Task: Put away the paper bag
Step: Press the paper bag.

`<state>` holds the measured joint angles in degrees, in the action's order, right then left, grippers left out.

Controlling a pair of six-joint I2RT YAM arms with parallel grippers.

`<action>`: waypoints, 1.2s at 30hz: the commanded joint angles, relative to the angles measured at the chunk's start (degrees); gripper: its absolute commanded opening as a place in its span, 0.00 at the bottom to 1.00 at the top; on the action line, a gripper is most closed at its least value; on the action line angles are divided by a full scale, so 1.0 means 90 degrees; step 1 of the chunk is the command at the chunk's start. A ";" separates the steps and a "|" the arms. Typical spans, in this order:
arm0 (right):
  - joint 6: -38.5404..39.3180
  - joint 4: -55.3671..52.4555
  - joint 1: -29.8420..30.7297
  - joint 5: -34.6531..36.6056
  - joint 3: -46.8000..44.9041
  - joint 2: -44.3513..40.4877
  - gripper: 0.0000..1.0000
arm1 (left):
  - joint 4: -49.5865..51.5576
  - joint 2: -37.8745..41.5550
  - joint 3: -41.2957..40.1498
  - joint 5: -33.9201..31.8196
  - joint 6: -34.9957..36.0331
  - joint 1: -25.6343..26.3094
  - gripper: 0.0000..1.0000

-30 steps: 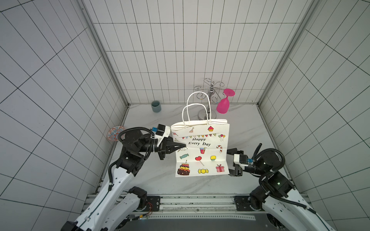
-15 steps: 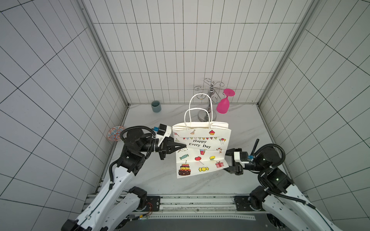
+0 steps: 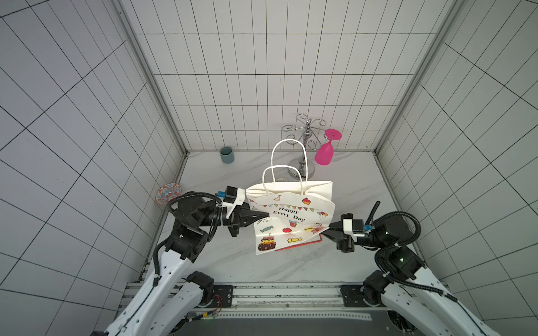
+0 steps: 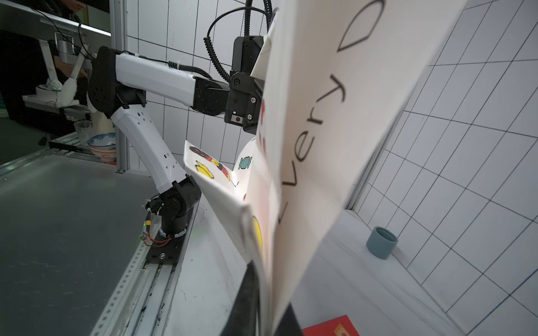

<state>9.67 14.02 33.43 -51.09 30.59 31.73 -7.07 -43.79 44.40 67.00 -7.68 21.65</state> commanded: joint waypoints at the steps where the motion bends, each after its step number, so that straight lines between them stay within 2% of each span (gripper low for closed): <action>1: -0.0094 0.0327 0.0045 -0.0122 0.0164 0.0004 0.56 | -0.0202 0.0100 -0.0070 -0.0293 0.0013 -0.0023 0.00; 3: -0.0157 0.0358 0.0045 -0.0466 0.0271 0.0166 0.65 | -0.0225 0.0064 -0.0080 -0.0176 0.0004 -0.0023 0.00; 4: -0.0233 0.0408 0.0054 -0.0662 0.0351 0.0298 0.66 | -0.0244 0.0028 -0.0088 -0.0133 -0.0022 -0.0021 0.00; 7: -0.0332 0.0444 0.0131 -0.1003 0.0607 0.0663 0.66 | -0.0247 -0.0069 -0.0118 -0.0152 -0.0024 -0.0013 0.00; 12: -0.0315 0.0639 0.0260 -0.0943 0.0707 0.0763 0.62 | -0.0248 -0.0236 -0.0148 -0.0348 -0.0103 -0.0013 0.00; 15: -0.0315 0.0708 0.0285 -0.0527 0.0640 0.0658 0.49 | -0.0262 -0.0254 -0.0158 -0.0436 -0.0108 -0.0013 0.00; 19: -0.0250 0.0724 0.0285 0.0116 0.0508 0.0547 0.17 | -0.0279 -0.0214 -0.0158 -0.0578 -0.0117 -0.0023 0.00; 22: -0.0291 0.0821 0.0283 0.0093 0.0460 0.0556 0.06 | -0.0356 -0.0133 -0.0164 -0.0687 -0.0173 -0.0032 0.00; 24: -0.0294 0.0878 0.0281 0.0081 0.0415 0.0557 0.00 | -0.0489 -0.0050 -0.0197 -0.0804 -0.0265 -0.0033 0.13; 27: -0.0274 0.0913 0.0275 0.0091 0.0351 0.0485 0.00 | -0.0636 0.0110 -0.0226 -0.0946 -0.0347 -0.0039 0.53; 28: -0.0259 0.0904 0.0279 0.0091 0.0327 0.0439 0.00 | -0.0631 0.0195 -0.0235 -0.1085 -0.0322 -0.0042 0.62; 31: -0.0099 0.0623 0.0241 0.0282 0.0301 0.0195 0.00 | -0.0553 0.0512 -0.0278 -0.1821 -0.0204 -0.0105 0.77; 34: 0.0175 -0.0034 0.0162 0.0704 0.0367 -0.0163 0.00 | -0.0197 0.0895 -0.0330 -0.2893 0.0202 -0.0216 0.87; 36: 0.0299 -0.0433 0.0111 0.1012 0.0440 -0.0369 0.00 | -0.0033 0.1149 -0.0433 -0.3506 0.0482 -0.0264 0.88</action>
<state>9.47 14.50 35.20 -46.26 32.32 30.70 -9.67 -35.81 41.80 46.65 -7.14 19.94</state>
